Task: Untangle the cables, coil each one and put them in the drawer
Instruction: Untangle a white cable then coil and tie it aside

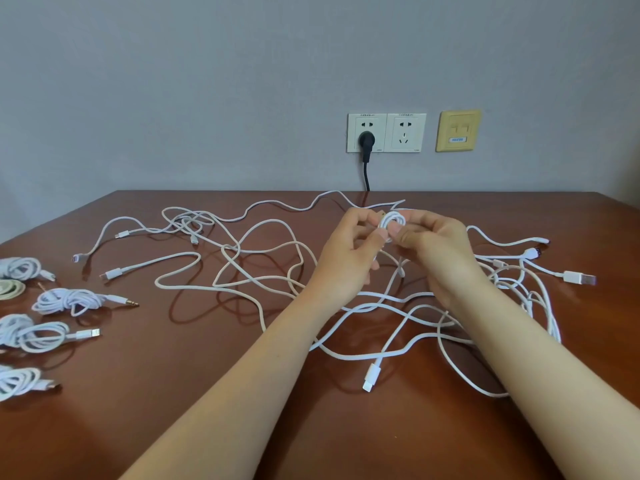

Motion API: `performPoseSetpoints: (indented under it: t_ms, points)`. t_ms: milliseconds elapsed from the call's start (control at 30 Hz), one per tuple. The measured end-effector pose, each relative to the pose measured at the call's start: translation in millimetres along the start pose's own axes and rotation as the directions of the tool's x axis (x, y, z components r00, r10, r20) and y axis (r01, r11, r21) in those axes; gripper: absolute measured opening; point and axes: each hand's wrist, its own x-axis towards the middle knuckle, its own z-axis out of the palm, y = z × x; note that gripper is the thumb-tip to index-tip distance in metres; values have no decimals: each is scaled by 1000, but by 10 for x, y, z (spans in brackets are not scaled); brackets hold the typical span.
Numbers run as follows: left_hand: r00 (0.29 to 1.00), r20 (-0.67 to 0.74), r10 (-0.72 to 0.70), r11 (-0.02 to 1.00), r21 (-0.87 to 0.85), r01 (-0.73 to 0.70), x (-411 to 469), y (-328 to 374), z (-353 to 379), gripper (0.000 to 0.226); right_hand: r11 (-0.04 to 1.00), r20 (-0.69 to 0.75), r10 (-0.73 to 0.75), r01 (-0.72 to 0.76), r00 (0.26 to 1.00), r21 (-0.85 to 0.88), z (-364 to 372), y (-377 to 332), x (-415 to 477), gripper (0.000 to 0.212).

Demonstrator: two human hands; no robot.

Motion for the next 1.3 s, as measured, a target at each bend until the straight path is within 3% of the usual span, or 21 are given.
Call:
performPoseSetpoints:
  t_ms: [100, 167, 333, 467, 700, 900, 1033, 1100, 1200, 1300]
  points:
    - [999, 37, 23, 1000, 4, -23, -12, 15, -6, 15, 972, -45, -134, 122, 990, -202, -12, 24, 12, 16]
    - [999, 46, 22, 1000, -16, -21, -10, 16, -28, 15, 959, -45, -168, 153, 985, -239, 5, 38, 9, 15]
    - [998, 38, -44, 993, -107, 48, 5, -2, -6, 7, 983, -21, -127, 123, 992, -134, 8, 6, 2, 9]
    - [996, -17, -83, 985, -154, 80, 22, 12, -37, 4, 996, 98, -69, 74, 993, -47, -8, -1, -9, 22]
    - [997, 77, 28, 1000, -3, -28, 24, -29, -42, 9, 996, -34, -56, 54, 998, -66, -16, 27, 5, 12]
    - [997, -27, 70, 997, 22, -69, 48, -22, -111, 16, 994, -36, -104, 103, 994, -26, 65, 41, -35, 15]
    - [998, -55, -2, 990, -144, -6, 50, 42, -141, 19, 997, 190, -71, 66, 979, 28, 106, 23, -82, 17]
    - [997, -53, -50, 958, -285, 33, 30, 91, -136, 21, 997, 294, -50, 62, 954, -33, 115, 30, -100, 23]
    - [994, -61, -93, 887, -458, 55, 29, 155, -167, 22, 997, 306, -22, 43, 952, -63, 103, 9, -103, 23]
    - [993, -52, -109, 869, -490, 69, 51, 198, -263, 22, 998, 334, 11, -32, 943, 59, 90, -12, -87, 28]
